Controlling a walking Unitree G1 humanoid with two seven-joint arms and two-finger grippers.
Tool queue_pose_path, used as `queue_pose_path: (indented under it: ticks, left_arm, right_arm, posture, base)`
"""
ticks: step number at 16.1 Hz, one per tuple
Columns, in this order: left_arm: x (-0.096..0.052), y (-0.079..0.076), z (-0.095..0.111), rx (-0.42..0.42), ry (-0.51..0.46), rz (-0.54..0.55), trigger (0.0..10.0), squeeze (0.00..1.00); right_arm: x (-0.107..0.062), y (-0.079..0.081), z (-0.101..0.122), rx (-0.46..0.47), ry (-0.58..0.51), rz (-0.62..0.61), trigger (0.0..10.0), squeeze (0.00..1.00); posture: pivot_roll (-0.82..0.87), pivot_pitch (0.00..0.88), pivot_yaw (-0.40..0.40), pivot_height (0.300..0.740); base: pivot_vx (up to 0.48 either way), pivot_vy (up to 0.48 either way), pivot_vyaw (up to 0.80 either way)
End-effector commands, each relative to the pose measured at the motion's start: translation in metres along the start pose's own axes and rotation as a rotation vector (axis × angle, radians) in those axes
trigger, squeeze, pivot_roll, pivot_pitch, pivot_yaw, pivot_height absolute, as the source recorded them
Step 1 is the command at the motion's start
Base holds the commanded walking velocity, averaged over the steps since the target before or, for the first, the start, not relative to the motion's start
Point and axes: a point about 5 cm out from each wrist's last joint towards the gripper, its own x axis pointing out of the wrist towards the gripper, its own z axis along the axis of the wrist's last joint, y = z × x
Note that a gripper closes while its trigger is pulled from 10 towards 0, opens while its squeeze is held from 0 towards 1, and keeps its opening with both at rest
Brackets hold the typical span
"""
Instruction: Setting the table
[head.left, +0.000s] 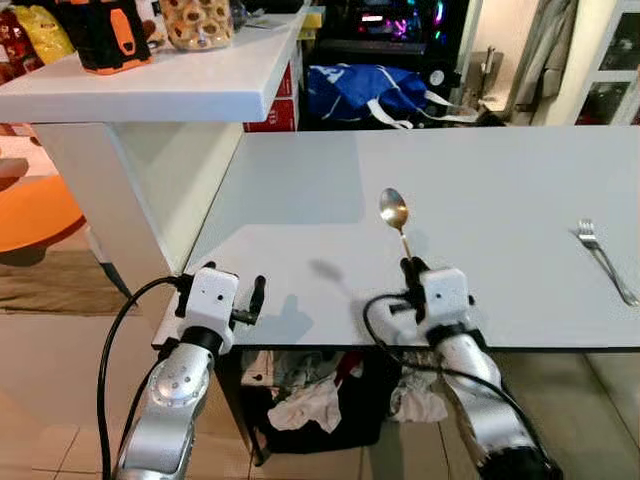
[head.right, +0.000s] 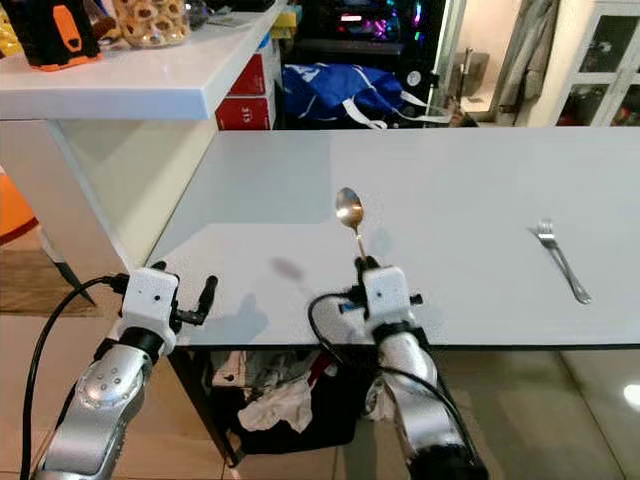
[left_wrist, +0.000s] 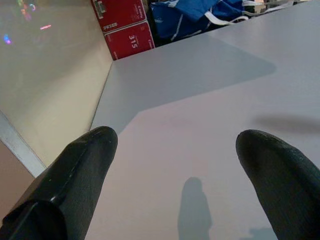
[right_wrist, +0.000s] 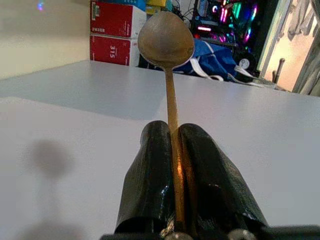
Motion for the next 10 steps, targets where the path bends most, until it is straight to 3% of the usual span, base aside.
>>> queue_pose_path:
  ticks: [1, 3, 7, 10]
  left_arm:
    - [0.0002, 0.0037, 0.0027, 0.019, -0.004, 0.010, 10.0, 0.00]
    - [-0.0006, 0.0035, 0.0029, 0.014, -0.002, 0.007, 10.0, 0.00]
    - [-0.0018, 0.0010, 0.0024, 0.010, 0.000, -0.010, 10.0, 0.00]
    - [-0.0018, 0.0005, 0.0047, 0.021, -0.019, -0.010, 10.0, 0.00]
  right_arm:
    - [0.0042, -0.0013, 0.0043, 0.011, -0.015, -0.012, 0.0, 0.00]
    - [0.0022, -0.0025, 0.0018, 0.009, -0.007, -0.013, 0.0, 0.00]
    - [0.0015, -0.0016, -0.0004, 0.015, -0.001, -0.016, 0.0, 0.00]
    - [0.0058, -0.0024, -0.0006, 0.029, 0.009, -0.035, 0.0, 0.00]
  posture:
    - [-0.09, 0.000, 0.074, 0.740]
    - [-0.08, 0.000, 0.073, 0.740]
    - [-0.08, 0.000, 0.075, 0.740]
    - [-0.08, 0.000, 0.077, 0.740]
  base:
    - [0.000, 0.000, 0.00]
    - [0.000, 0.178, 0.00]
    - [0.000, 0.480, 0.00]
    - [0.000, 0.000, 0.00]
